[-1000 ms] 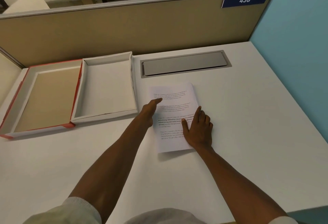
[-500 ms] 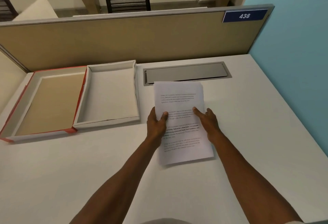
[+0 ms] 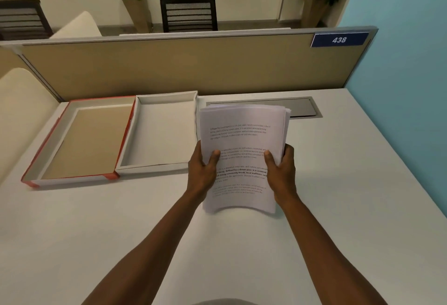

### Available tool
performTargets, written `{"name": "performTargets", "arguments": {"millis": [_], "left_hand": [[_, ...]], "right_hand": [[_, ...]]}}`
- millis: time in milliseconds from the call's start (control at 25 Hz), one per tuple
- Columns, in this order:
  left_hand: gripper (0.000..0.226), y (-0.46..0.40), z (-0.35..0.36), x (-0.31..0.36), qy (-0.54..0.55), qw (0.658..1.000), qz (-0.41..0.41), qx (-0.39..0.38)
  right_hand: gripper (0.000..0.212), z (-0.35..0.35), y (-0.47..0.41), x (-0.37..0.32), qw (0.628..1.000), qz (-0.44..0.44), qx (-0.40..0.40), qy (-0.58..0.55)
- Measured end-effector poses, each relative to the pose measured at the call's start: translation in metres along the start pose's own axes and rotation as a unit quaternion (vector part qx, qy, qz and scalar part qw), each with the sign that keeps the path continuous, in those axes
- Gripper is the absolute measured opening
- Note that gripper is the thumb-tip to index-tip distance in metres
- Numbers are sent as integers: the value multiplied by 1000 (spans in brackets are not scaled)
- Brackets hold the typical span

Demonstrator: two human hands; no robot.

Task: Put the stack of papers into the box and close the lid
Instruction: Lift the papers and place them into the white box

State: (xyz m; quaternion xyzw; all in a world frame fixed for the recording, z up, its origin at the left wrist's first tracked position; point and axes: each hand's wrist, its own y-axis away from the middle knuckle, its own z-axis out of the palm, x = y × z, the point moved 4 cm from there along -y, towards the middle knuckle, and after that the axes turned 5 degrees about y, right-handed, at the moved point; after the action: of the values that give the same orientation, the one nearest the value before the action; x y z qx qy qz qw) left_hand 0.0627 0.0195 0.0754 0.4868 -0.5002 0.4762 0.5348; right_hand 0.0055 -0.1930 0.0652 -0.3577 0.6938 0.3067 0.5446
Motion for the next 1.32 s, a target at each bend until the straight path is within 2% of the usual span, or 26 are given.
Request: {"name": "performTargets", "arguments": {"millis": [200,400,520,720,880,1040,1320], "left_hand": [[46,9,-13,5,53,998,21,-26],[52,11,-14,6,61,997,11,-41],[47,16,-14,6,53,998,25,-27],[56,30,-26,2,9,998,55,-26],[46,31,-31,-1,-3,998,53,-30],[45,36,-34,-7,-6,999,50,-18],[41,38,-39,-10,-25,998,48,-14]], "right_hand": [[31,1,26,-13,996,-88,-20,-8],[39,1,37,-11,996,-68,-49,-26],[38,0,40,-19,996,-78,-47,-17],[43,4,52,-15,993,-97,-53,-49],[40,4,53,-14,993,-82,-55,-58],[40,3,55,-16,994,-85,-56,-34],[52,1,56,-14,994,-84,-62,-18]]}}
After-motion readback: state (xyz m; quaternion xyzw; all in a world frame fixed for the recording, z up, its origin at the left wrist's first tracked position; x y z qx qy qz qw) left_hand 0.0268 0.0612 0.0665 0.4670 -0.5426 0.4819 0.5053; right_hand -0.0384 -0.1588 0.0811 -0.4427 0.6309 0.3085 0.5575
